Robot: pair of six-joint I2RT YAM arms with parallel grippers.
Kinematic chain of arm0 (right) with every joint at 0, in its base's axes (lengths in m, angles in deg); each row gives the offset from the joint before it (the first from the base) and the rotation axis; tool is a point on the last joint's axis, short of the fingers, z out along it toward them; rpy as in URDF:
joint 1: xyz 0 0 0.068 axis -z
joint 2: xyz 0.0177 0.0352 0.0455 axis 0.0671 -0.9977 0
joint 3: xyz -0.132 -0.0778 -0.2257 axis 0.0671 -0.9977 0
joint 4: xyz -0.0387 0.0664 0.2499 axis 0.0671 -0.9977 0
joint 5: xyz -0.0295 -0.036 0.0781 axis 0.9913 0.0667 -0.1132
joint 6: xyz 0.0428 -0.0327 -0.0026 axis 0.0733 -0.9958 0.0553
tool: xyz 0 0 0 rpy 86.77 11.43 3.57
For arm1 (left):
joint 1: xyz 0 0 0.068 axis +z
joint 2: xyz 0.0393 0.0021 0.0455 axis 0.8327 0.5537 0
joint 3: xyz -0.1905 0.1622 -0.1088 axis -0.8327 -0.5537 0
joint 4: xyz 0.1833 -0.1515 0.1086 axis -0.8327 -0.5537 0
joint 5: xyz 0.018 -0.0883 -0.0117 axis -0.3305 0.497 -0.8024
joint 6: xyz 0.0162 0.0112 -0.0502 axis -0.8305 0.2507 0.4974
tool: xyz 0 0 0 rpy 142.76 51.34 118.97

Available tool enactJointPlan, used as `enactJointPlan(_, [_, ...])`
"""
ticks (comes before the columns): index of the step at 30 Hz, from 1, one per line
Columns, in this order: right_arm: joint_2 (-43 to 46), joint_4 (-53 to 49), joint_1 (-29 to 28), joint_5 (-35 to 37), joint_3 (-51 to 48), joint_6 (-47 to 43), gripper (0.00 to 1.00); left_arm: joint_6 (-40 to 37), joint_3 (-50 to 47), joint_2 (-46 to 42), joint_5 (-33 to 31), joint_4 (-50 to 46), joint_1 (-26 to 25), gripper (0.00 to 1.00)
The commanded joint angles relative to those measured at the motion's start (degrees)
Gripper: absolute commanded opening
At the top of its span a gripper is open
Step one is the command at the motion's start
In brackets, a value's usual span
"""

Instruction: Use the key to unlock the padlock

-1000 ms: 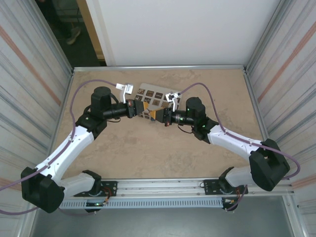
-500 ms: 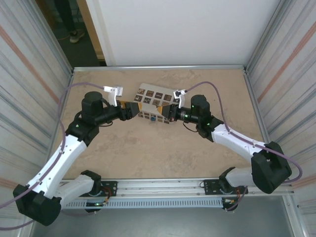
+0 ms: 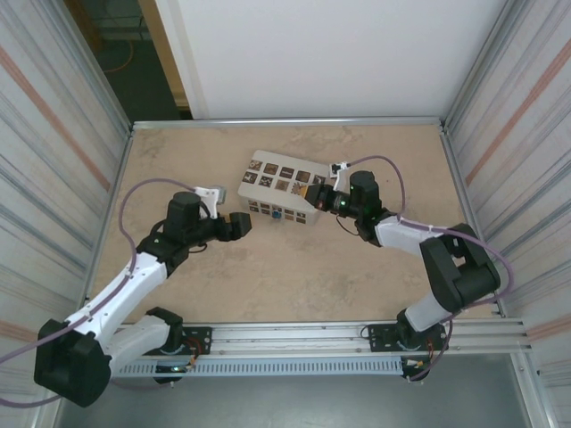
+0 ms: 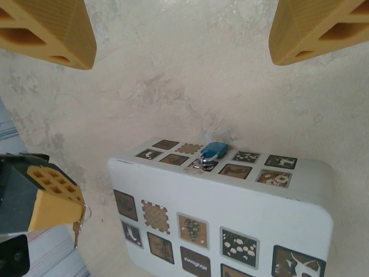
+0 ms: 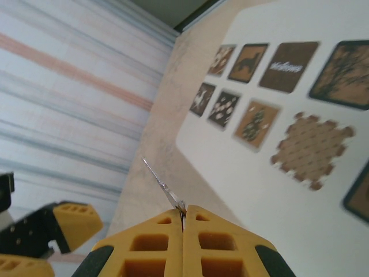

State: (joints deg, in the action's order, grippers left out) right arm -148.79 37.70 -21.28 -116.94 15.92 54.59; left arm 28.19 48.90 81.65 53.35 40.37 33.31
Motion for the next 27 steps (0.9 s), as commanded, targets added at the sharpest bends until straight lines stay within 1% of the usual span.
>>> enactJointPlan(1, [-3.5, 6.9, 1.3, -1.8, 0.7, 3.5, 0.00, 2.0, -1.5, 1.8, -0.8, 4.3, 0.2, 0.80])
enactJointPlan(8, [-9.5, 6.7, 2.4, -1.9, 3.1, 3.0, 0.00, 5.3, -3.9, 6.5, -0.2, 10.3, 0.3, 0.80])
enactJointPlan(13, [-11.9, 6.5, 2.4, -2.2, 3.1, 2.1, 0.00, 5.4, -3.5, 9.1, 0.3, 11.2, 0.3, 0.80])
enactJointPlan(20, [-12.9, 6.2, 0.8, -1.0, 1.1, 1.7, 0.00, 2.5, -2.8, 11.3, -0.7, 11.1, 0.3, 0.81])
enactJointPlan(27, [-13.3, 6.8, -2.7, 1.2, 0.2, 2.9, 0.00, -1.1, -0.3, 16.3, 1.4, 11.2, 0.4, 0.80])
